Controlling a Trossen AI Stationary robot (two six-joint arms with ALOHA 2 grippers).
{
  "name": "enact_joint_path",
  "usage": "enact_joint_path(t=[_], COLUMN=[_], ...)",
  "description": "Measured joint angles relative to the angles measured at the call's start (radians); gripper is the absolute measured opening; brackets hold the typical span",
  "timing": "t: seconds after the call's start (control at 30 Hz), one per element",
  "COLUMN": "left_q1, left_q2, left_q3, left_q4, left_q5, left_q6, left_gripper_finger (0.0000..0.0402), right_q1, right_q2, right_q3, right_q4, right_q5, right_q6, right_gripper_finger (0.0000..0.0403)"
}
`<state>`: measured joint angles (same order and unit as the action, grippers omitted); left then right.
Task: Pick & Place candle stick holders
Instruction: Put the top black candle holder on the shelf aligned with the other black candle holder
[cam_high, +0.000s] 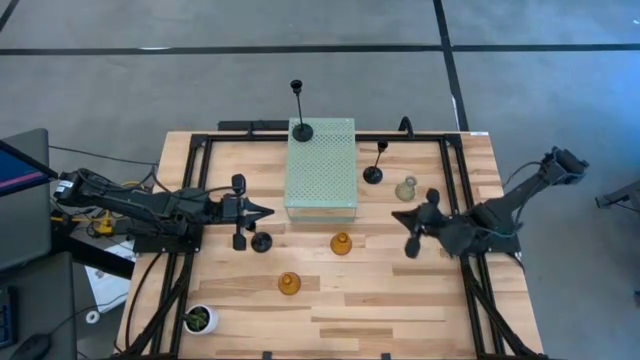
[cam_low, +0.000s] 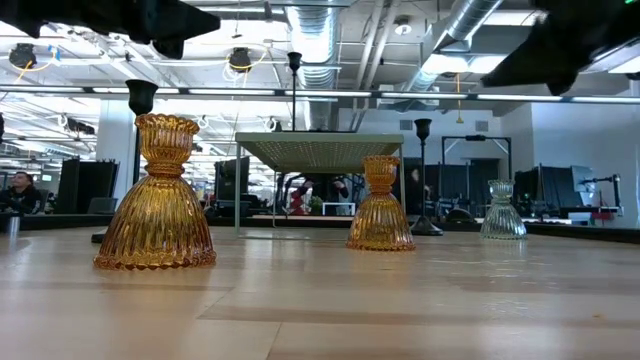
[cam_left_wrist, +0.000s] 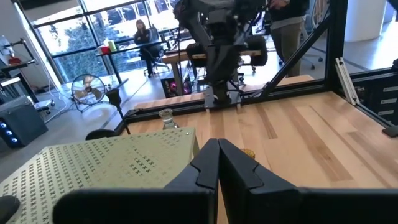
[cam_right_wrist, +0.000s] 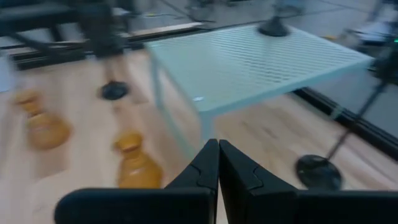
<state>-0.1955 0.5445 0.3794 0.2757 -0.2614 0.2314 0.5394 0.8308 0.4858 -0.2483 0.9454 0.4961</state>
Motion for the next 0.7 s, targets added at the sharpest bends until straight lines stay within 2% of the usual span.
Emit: enact_joint_path(t=[0.3,0.43,0.7], left_q1=[0.000,0.000,0.000], left_q2=[0.001,0.001,0.001], left_q3=[0.000,0.000,0.000], left_q4=[-0.001,-0.001,0.002], left_q5=[0.000,0.000,0.000], left_q6=[0.002,0.026,0.027], left_gripper_finger=[0.0006,0.0006,0.0006], right_q1=[-0.236,-0.292,-0.367], right_q2=[0.155,0.206,0.260], right_q3=[0.000,0.000,0.000], right_q4=[0.095,0.153,0.237], right_q5=[-0.028,-0.110,-0.109], right_q6=[0.001,-0.014,-0.035], right_gripper_finger=[0.0000,0.0000,0.0000])
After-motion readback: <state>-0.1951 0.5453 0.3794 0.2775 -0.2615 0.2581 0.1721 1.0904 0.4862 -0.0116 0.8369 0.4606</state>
